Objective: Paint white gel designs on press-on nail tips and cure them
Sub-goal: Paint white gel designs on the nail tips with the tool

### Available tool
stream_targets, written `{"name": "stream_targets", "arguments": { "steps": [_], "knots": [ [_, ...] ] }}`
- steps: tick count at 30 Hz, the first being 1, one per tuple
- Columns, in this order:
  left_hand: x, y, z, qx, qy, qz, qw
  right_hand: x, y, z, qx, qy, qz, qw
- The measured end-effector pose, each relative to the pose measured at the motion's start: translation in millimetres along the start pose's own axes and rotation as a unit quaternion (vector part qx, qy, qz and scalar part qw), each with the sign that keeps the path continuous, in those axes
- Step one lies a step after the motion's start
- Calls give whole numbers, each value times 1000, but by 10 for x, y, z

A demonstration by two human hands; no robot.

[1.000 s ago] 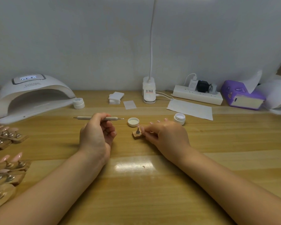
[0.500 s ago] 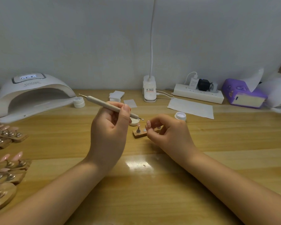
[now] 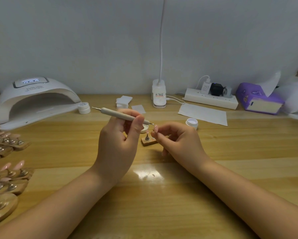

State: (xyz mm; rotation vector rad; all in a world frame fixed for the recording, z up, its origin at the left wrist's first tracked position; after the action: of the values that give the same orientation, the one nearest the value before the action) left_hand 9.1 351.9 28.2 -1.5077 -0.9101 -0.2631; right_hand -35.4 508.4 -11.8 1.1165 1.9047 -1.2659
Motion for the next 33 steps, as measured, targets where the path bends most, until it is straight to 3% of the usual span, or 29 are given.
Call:
{"name": "stream_targets", "arguments": {
  "steps": [33],
  "knots": [
    [-59,32,48,-23,-12,-11,1000,15,8,19,-13,-20,0,1000]
  ]
}}
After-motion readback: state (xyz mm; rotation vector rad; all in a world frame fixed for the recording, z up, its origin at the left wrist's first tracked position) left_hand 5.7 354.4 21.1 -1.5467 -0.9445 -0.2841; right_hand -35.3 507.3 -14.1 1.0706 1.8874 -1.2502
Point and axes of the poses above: each hand's wrist, its own y-axis away from the middle knuckle, its own z-axis out of the palm, x = y × z, the point moved 6 cm from there along -y, towards the middle knuckle, and after that the axes turned 2 degrees about y, right-handed, at the moved point
